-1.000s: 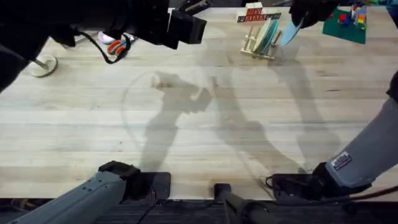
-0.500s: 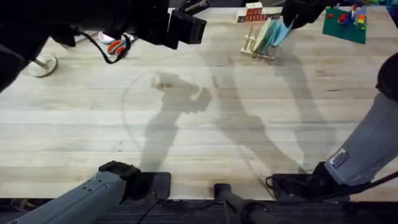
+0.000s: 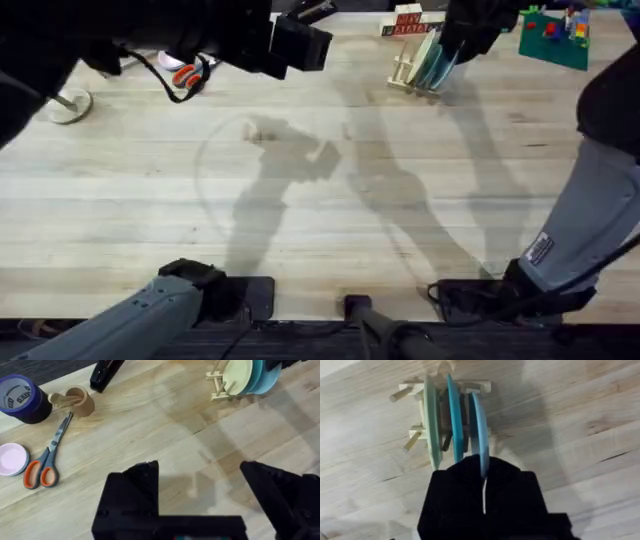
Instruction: Pick up the plates from the table one by one and place each into a slot on the dish rack.
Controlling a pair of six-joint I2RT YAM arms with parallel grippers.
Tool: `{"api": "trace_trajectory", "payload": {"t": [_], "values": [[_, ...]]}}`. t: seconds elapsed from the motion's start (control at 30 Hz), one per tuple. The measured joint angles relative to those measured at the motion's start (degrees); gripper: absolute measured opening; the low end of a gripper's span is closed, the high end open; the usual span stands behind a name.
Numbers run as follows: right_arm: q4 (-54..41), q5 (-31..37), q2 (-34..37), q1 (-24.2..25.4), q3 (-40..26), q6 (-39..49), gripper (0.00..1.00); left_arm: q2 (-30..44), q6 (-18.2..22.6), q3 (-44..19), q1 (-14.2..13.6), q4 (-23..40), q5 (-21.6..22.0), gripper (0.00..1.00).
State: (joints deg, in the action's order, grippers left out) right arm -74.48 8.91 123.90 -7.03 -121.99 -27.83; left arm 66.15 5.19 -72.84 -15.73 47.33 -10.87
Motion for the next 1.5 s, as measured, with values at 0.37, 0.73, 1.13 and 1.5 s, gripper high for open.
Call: {"api": "trace_trajectory", "payload": {"t": [0.37,0.73,1.13,1.5], "values": [[0.0,-0.11,0.35,0.0,0.0,0.02,0.078,0.02,0.0,0.0,0.0,0.02,0.0,0.993],[-0.57,-0.12,0.35,0.0,0.0,0.22,0.2,0.0,0.0,0.0,0.0,0.02,0.0,0.993],[-9.22,-0.17,-2.13,-0.02,-3.35,0.59,0.655,0.02,0.0,0.0,0.0,0.02,0.0,0.994],[-12.86,-0.13,-19.46,-2.42,-4.97,3.37,0.996,0.0,0.0,0.0,0.0,0.02,0.0,0.993]]}}
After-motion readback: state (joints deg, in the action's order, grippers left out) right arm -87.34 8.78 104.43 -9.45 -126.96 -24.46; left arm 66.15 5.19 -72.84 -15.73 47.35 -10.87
